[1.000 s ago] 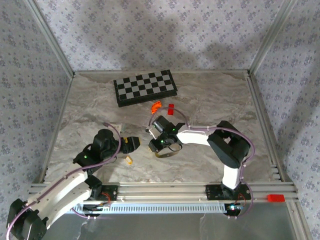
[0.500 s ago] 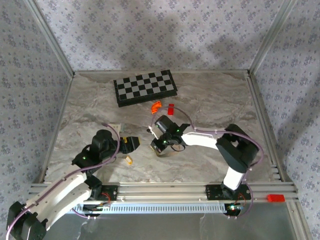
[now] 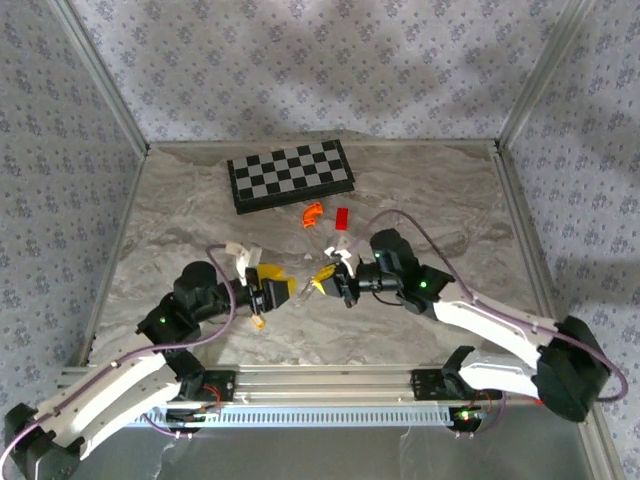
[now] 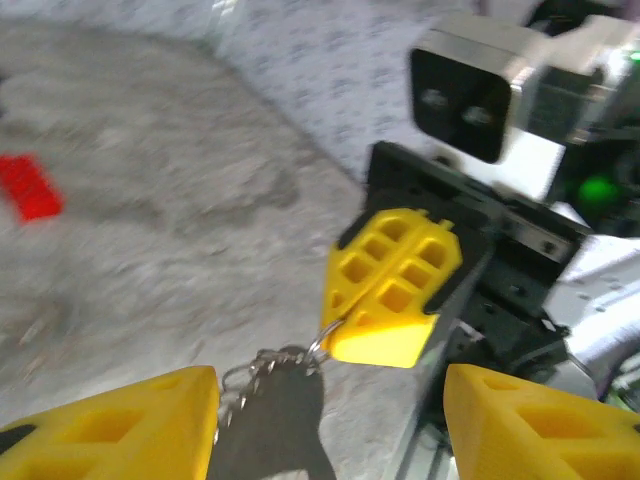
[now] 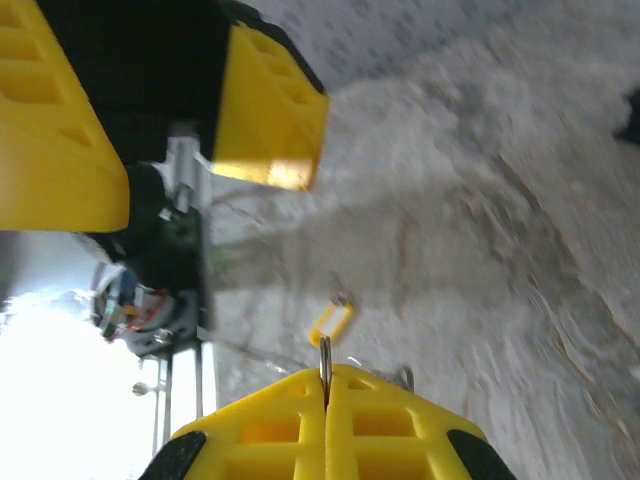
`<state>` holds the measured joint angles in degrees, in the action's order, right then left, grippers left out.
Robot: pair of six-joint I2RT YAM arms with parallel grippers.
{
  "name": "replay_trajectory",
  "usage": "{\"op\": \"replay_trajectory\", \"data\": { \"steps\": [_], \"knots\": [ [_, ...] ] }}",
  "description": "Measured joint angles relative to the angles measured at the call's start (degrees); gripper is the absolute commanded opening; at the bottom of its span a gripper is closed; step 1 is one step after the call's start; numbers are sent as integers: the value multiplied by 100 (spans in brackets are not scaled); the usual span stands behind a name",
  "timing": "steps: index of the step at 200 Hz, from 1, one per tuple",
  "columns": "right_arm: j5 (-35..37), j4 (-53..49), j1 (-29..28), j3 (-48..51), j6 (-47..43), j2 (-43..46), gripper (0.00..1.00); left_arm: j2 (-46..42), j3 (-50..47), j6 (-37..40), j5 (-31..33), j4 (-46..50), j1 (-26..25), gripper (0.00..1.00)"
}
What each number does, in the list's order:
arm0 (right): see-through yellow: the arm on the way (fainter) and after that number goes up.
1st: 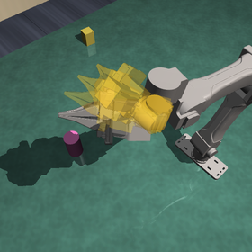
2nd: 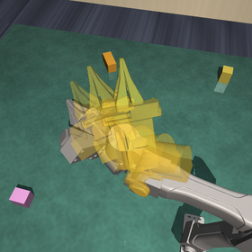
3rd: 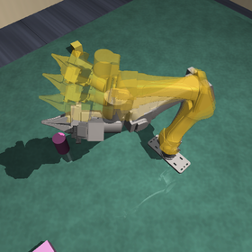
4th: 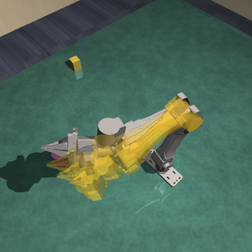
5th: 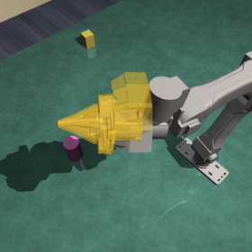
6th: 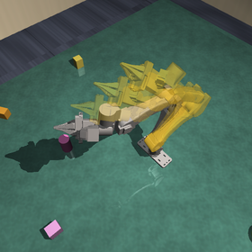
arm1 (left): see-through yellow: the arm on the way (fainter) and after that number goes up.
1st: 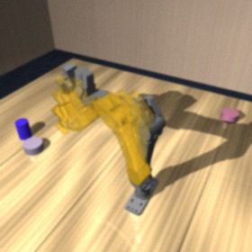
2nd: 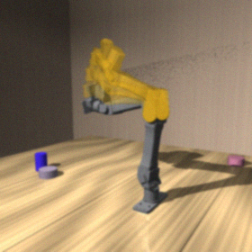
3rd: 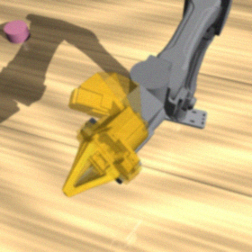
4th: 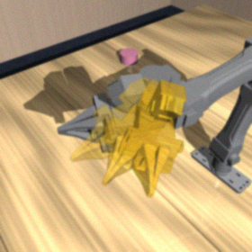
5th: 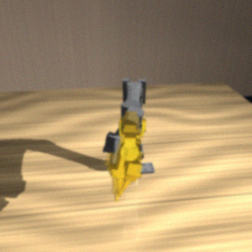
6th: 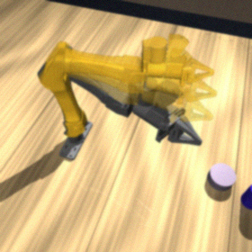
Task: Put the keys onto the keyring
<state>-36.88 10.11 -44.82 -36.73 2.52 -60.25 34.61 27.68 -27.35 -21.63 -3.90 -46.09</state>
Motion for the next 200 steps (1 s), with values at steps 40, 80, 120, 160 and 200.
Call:
{"op": "replay_trajectory", "data": {
  "steps": [40,80,120,160,200],
  "knots": [
    [-774,1027,186,389,22,828,0,138,391,706,-341,-389,-564,55],
    [-1185,1598,232,426,68,1130,0,372,734,1231,-435,-514,-887,51],
    [-1294,1965,232,509,111,1384,0,481,892,1727,-297,-492,-1163,44],
    [-1285,2361,232,719,289,1478,0,553,973,2122,-190,-487,-1270,42],
    [-1211,2798,232,863,525,1480,0,693,1108,2417,-149,-494,-1379,40]
  ]
}}
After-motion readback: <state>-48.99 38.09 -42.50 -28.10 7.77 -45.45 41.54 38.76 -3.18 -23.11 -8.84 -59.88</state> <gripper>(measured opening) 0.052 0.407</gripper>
